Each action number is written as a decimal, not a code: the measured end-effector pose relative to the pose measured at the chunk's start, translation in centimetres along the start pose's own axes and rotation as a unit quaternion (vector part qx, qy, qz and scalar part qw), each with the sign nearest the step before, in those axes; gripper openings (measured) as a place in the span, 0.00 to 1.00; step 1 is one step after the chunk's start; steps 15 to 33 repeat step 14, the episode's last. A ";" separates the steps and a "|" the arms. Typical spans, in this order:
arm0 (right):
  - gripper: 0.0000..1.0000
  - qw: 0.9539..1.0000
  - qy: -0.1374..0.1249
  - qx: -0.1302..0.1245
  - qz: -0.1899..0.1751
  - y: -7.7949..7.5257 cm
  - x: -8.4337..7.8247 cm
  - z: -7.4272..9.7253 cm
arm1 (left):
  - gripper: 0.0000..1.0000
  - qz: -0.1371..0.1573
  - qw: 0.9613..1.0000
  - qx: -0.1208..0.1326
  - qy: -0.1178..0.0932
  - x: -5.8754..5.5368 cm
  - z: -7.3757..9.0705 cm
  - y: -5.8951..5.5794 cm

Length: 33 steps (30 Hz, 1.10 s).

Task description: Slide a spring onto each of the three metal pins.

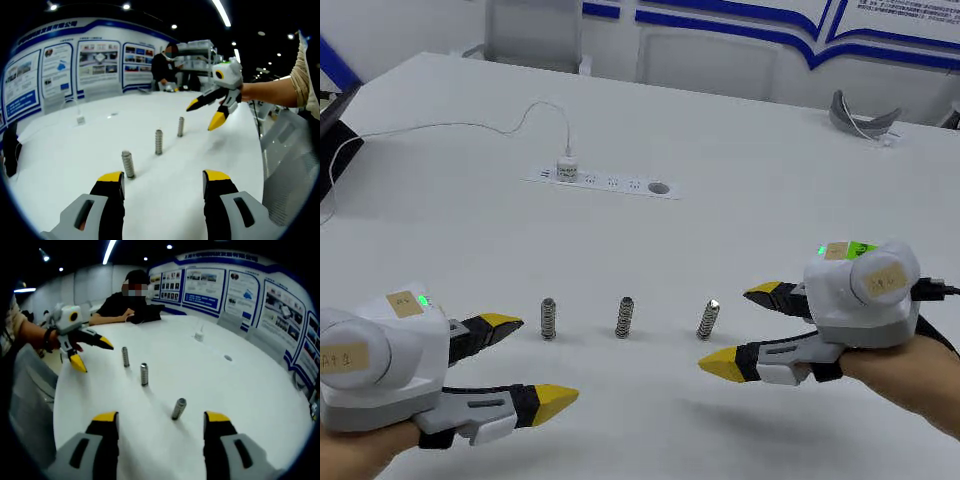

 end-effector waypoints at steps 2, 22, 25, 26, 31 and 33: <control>0.71 1.000 -0.001 -0.002 0.000 0.2 -0.3 0.1 | 0.64 0.001 1.000 0.000 0.000 0.0 0.1 0.0; 0.72 0.999 -0.024 -0.016 -0.015 0.7 -1.0 0.8 | 0.65 0.007 1.000 0.003 -0.003 -0.3 0.1 0.0; 0.72 0.999 -0.024 -0.016 -0.015 0.7 -1.0 0.8 | 0.65 0.007 1.000 0.003 -0.003 -0.3 0.1 0.0; 0.72 0.999 -0.024 -0.016 -0.015 0.7 -1.0 0.8 | 0.65 0.007 1.000 0.003 -0.003 -0.3 0.1 0.0; 0.72 0.999 -0.024 -0.016 -0.015 0.7 -1.0 0.8 | 0.65 0.007 1.000 0.003 -0.003 -0.3 0.1 0.0; 0.72 0.999 -0.024 -0.016 -0.015 0.7 -1.0 0.8 | 0.65 0.007 1.000 0.003 -0.003 -0.3 0.1 0.0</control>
Point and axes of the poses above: the centre of the closed fingertips' face, and the gripper's own axes: z roughly backward along the fingers, y roughly to its left, x roughly out of its top, the point moved 6 cm from there along z, roughly backward along the fingers, and after that the axes turned 15 degrees about -x, right-handed, at the moved point
